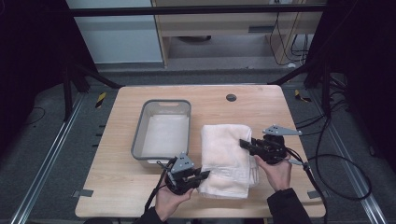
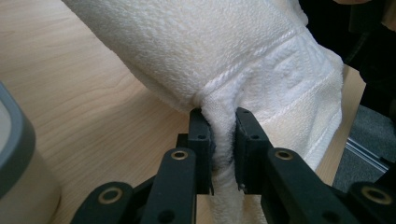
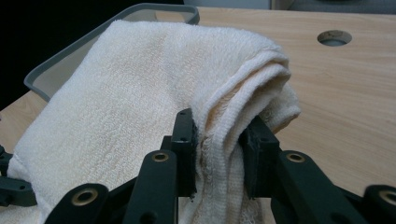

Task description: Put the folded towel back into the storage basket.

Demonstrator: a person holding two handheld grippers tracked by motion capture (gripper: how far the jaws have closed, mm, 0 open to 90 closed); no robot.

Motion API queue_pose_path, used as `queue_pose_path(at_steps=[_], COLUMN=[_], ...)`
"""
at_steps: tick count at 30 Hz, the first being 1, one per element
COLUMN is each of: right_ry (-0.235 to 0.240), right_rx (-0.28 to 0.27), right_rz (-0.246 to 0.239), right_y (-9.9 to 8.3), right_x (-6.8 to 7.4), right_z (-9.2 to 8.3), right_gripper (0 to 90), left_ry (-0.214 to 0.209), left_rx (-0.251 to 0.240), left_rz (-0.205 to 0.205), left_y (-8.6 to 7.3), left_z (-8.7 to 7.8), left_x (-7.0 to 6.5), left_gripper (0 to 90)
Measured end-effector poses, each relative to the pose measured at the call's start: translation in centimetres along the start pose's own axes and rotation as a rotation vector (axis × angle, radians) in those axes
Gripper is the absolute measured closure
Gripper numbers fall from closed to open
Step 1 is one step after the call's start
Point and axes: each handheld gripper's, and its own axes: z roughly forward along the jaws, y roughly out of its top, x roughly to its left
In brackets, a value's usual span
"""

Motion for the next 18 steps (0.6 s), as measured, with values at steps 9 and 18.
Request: queue_pose_path(at_steps=[9,18], right_ry=[0.005,0.008], right_rx=[-0.039,-0.083], right_rz=[-0.02,-0.037], right_y=[1.3,2.7], right_x=[0.7,1.6], right_z=[-0.5,-0.8], right_gripper=[69.9,70.0], left_ry=[0.0,0.015], left_rx=[-0.033,-0.079], left_rz=[0.005,0.013], left_y=[0.9,2.0], left_z=[-1.2,-2.6], left_x=[0.2,0.6], left_gripper=[78.3,78.4])
